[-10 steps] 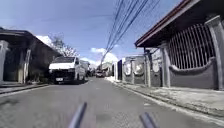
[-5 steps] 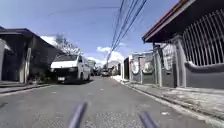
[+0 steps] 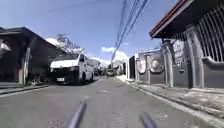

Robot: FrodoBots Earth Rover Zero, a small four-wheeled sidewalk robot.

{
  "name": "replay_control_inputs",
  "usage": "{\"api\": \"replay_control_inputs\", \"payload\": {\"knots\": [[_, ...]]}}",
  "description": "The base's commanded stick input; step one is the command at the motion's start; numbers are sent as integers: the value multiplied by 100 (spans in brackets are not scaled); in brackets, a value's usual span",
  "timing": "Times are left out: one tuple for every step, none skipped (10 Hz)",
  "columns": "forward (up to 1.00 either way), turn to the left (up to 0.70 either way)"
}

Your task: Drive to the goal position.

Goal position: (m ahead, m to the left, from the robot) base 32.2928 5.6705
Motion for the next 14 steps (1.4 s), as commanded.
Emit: {"api": "replay_control_inputs", "payload": {"knots": [[100,0],[100,0],[100,0],[100,0],[100,0],[100,0],[100,0],[100,0],[100,0],[100,0],[100,-2],[100,-6],[100,-38],[100,-39]]}}
